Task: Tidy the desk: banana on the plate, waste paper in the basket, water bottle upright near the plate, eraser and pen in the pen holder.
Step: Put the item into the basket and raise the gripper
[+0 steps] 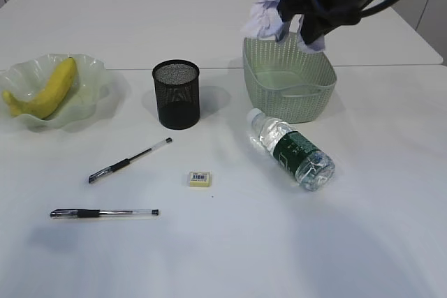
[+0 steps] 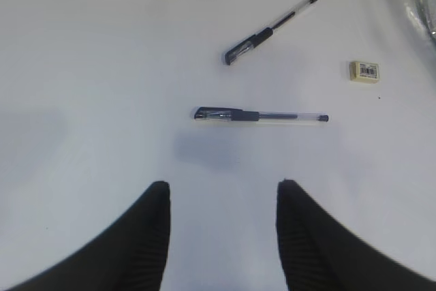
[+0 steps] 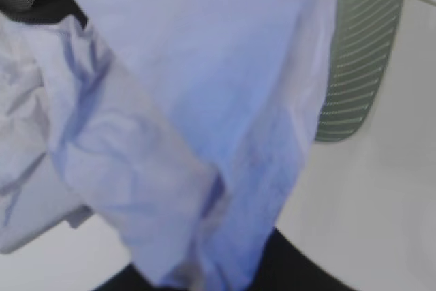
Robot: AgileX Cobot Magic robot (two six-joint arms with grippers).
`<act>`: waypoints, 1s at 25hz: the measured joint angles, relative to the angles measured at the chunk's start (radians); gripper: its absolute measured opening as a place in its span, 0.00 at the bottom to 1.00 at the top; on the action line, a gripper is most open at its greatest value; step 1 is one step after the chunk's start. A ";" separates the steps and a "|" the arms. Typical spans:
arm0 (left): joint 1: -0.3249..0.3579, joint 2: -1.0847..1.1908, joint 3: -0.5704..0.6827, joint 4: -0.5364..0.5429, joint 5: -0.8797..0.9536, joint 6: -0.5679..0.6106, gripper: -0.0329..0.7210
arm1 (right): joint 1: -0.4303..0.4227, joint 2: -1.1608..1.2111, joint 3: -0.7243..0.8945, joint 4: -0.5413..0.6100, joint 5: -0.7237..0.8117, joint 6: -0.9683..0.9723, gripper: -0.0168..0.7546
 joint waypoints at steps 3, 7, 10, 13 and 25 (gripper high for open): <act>0.000 0.000 0.000 0.000 0.000 0.000 0.52 | -0.035 0.033 -0.039 0.000 -0.033 0.016 0.02; 0.000 0.000 0.000 0.000 -0.002 0.000 0.52 | -0.057 0.138 -0.124 0.000 -0.054 0.022 0.02; 0.000 0.000 0.000 0.000 -0.010 0.000 0.52 | -0.066 0.230 -0.206 0.000 -0.067 0.029 0.02; 0.000 0.000 0.000 0.000 -0.017 0.000 0.52 | -0.075 0.315 -0.289 0.009 -0.071 0.044 0.02; 0.000 0.000 0.000 0.000 -0.029 0.000 0.52 | -0.157 0.424 -0.377 0.013 -0.113 0.080 0.02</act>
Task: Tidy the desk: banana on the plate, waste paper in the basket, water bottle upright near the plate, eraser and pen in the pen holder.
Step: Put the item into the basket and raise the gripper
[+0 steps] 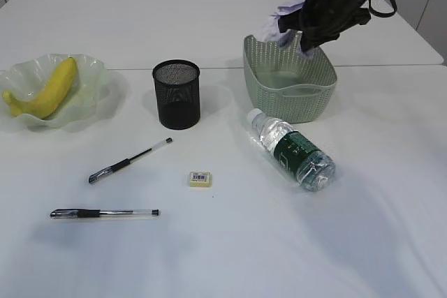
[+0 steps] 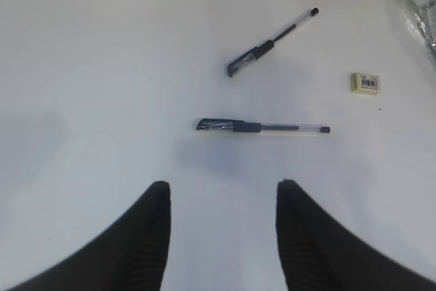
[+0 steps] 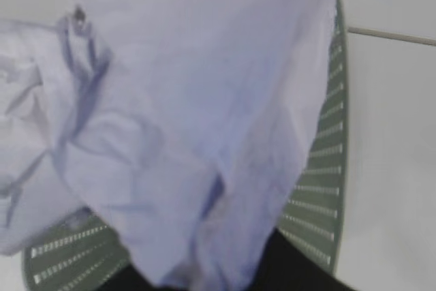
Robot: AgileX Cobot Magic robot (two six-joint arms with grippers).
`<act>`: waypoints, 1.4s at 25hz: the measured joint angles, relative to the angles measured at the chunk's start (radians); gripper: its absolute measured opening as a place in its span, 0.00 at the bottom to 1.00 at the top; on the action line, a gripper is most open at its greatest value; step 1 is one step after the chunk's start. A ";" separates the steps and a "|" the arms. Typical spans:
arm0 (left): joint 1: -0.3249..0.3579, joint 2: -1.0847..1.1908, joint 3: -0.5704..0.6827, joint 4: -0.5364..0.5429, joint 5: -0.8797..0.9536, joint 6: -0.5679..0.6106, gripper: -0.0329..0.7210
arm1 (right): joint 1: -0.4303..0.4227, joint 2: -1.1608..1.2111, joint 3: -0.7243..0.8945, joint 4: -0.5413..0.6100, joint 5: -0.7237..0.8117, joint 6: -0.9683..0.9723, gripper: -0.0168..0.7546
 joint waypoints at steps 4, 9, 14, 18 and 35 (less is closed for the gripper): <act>0.000 0.000 0.000 0.000 -0.019 0.000 0.51 | -0.009 0.010 0.000 0.009 -0.002 0.000 0.02; 0.000 0.000 0.000 0.000 -0.019 0.000 0.51 | -0.009 0.017 0.000 0.016 -0.012 0.006 0.08; 0.000 0.000 0.000 0.000 -0.019 0.000 0.51 | -0.009 0.025 0.000 0.018 -0.016 0.019 0.36; 0.000 0.000 0.000 0.000 -0.019 0.000 0.50 | -0.009 0.025 0.000 0.018 -0.024 0.020 0.49; 0.000 0.000 0.000 0.002 -0.019 0.000 0.50 | -0.009 -0.025 -0.044 0.083 0.164 0.054 0.51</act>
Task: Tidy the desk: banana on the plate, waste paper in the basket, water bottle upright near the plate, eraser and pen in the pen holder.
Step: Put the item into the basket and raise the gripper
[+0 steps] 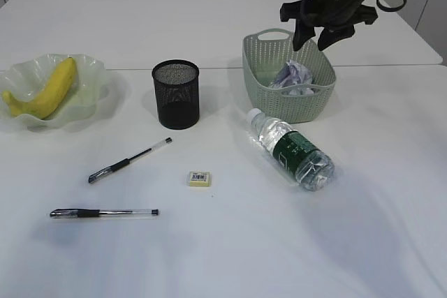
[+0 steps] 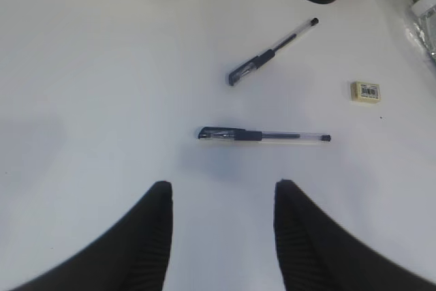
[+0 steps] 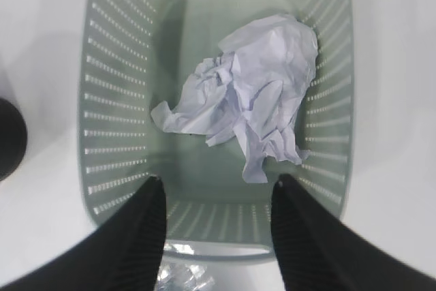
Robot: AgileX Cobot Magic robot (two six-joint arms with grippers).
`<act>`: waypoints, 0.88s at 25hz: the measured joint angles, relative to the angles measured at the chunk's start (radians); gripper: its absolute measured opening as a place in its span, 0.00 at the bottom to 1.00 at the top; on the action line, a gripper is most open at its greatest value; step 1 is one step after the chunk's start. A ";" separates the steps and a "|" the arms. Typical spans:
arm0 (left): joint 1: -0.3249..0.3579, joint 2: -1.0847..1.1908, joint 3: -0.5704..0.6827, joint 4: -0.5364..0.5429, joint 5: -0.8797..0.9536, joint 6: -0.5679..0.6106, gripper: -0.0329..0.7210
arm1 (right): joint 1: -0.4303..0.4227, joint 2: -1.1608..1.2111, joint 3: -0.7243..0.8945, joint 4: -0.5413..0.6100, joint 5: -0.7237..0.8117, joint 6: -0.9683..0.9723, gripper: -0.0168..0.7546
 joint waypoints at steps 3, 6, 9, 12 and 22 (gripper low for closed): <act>0.000 0.000 0.000 0.002 0.000 0.000 0.50 | 0.000 -0.035 -0.002 0.006 0.025 0.011 0.51; 0.000 0.000 0.000 0.002 0.000 0.000 0.50 | 0.000 -0.071 -0.002 0.006 0.082 0.013 0.51; 0.000 0.000 0.000 0.003 0.009 0.000 0.50 | 0.000 -0.094 -0.004 0.011 0.147 0.013 0.51; 0.000 0.000 0.000 0.003 0.033 0.000 0.50 | 0.000 -0.124 0.012 0.046 0.162 -0.004 0.51; 0.000 0.000 0.000 0.006 0.061 0.000 0.50 | 0.000 -0.360 0.296 0.099 0.166 -0.072 0.51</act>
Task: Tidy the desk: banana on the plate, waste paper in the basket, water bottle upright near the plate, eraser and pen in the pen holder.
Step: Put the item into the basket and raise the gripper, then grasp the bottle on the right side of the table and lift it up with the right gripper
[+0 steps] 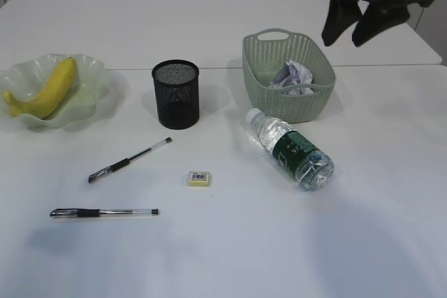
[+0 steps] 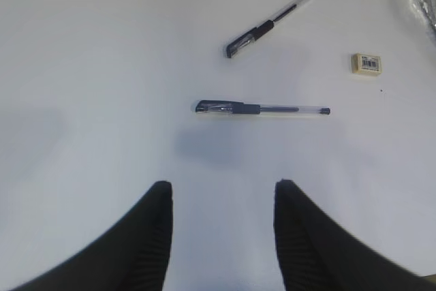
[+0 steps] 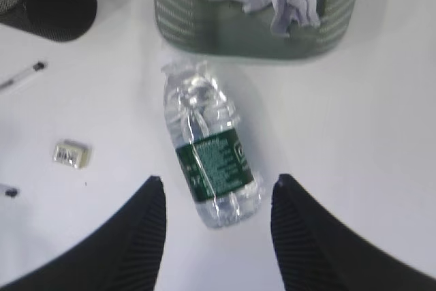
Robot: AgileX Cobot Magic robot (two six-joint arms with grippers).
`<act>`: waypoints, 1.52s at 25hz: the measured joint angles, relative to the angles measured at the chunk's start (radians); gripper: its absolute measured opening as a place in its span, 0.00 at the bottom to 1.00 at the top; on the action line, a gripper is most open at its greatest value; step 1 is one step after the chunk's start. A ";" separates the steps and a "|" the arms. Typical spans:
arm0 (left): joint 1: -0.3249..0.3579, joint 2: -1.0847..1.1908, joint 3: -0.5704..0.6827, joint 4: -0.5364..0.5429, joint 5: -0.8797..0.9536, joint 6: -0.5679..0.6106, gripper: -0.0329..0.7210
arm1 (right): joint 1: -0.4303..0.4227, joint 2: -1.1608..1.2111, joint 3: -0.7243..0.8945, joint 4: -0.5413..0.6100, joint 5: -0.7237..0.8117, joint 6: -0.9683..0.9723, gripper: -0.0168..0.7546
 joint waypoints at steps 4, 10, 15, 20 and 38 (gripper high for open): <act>0.000 0.000 0.000 0.000 0.002 0.000 0.50 | 0.000 -0.141 0.200 0.000 0.000 -0.029 0.51; 0.000 0.000 0.000 -0.012 0.007 0.000 0.50 | 0.081 -0.234 0.393 -0.030 -0.041 -0.161 0.51; 0.000 0.000 0.000 -0.028 0.015 0.000 0.50 | 0.238 -0.200 0.400 -0.179 -0.134 -0.185 0.51; 0.000 0.000 0.000 -0.033 0.020 0.000 0.50 | 0.279 -0.121 0.385 -0.229 -0.166 -0.177 0.51; 0.000 0.000 0.000 -0.034 0.010 0.000 0.50 | 0.277 0.180 0.230 -0.266 -0.138 -0.167 0.73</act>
